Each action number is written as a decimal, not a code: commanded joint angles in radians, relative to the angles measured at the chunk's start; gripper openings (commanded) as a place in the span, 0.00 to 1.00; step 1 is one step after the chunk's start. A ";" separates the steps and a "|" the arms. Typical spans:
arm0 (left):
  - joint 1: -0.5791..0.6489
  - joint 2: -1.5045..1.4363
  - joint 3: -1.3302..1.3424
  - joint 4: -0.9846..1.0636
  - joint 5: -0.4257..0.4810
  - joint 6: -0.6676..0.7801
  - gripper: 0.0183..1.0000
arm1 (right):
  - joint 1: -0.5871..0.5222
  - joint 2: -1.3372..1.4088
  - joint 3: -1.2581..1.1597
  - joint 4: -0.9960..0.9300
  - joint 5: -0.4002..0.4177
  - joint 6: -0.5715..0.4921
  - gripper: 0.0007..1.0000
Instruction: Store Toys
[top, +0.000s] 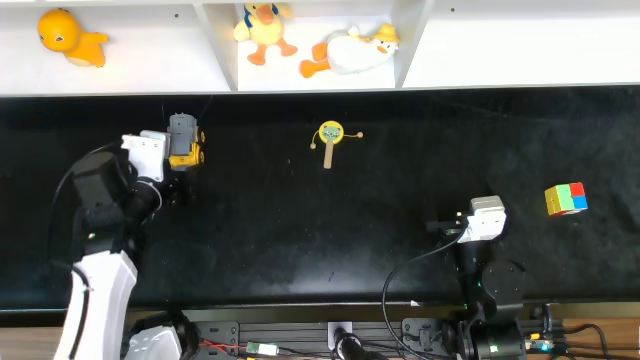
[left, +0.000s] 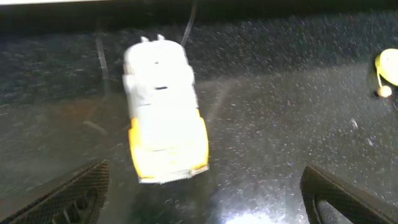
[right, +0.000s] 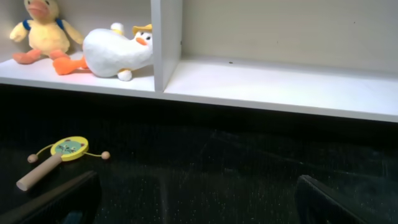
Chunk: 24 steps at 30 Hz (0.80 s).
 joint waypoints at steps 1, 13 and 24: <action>-0.031 0.079 0.035 0.002 -0.005 -0.010 1.00 | 0.005 -0.008 0.003 0.002 -0.004 0.000 0.99; -0.040 0.167 0.095 0.026 -0.142 -0.046 1.00 | 0.005 -0.008 0.003 0.002 -0.004 0.000 1.00; -0.040 0.169 0.101 0.039 -0.160 -0.048 1.00 | 0.005 -0.008 0.002 0.002 -0.004 0.000 0.99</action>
